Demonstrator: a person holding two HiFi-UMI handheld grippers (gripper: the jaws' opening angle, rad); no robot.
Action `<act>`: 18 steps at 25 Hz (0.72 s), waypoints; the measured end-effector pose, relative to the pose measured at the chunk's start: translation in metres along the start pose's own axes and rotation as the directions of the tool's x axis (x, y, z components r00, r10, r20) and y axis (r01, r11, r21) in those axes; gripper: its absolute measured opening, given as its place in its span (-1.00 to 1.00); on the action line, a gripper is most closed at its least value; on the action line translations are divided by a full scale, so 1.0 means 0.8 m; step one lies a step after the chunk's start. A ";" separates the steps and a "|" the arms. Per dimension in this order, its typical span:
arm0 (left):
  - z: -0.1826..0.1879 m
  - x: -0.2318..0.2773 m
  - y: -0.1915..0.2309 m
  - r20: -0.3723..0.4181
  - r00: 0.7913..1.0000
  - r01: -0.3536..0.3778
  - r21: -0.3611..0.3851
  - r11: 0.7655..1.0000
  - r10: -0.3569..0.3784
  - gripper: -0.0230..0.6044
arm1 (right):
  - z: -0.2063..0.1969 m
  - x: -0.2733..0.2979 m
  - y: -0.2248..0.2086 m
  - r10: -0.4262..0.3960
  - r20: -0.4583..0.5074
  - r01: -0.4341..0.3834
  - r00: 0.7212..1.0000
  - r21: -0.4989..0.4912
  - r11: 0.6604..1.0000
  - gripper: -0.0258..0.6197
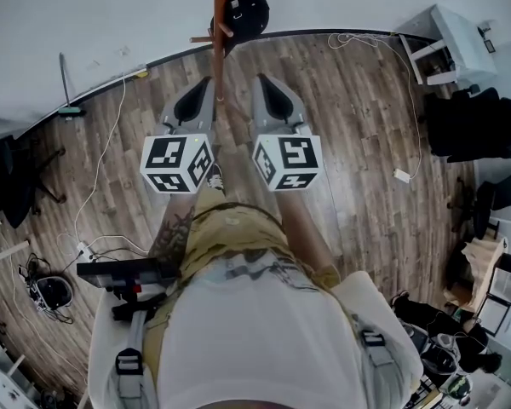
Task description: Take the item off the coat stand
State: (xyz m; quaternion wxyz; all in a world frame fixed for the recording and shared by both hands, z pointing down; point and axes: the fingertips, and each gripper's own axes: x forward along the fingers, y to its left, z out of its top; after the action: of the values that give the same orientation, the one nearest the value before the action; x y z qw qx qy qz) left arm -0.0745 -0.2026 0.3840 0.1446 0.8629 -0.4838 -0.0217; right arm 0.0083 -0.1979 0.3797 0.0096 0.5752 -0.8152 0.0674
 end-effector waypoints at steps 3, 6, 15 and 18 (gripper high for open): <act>0.005 0.017 0.013 -0.013 1.000 0.019 0.002 1.000 -0.019 -0.92 | 0.003 0.025 0.001 -0.005 -0.005 0.005 1.000 0.000 1.000 -0.92; 0.011 0.030 0.026 -0.017 0.999 0.037 0.000 0.999 -0.037 -0.92 | 0.006 0.046 0.004 -0.011 -0.011 0.011 1.000 -0.003 1.000 -0.92; 0.014 0.071 0.049 -0.029 0.999 0.045 -0.004 0.999 -0.045 -0.92 | -0.001 0.088 -0.008 -0.024 -0.048 0.023 0.999 -0.010 1.000 -0.92; 0.017 0.087 0.056 -0.032 0.999 0.023 0.001 1.000 -0.023 -0.92 | -0.001 0.106 -0.016 -0.001 -0.054 0.000 0.999 -0.012 1.000 -0.92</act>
State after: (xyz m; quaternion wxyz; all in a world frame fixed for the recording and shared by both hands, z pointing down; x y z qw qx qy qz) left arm -0.0767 -0.2860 0.3905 0.1515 0.8686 -0.4716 -0.0091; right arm -0.0086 -0.2812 0.3894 0.0351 0.5732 -0.8149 0.0779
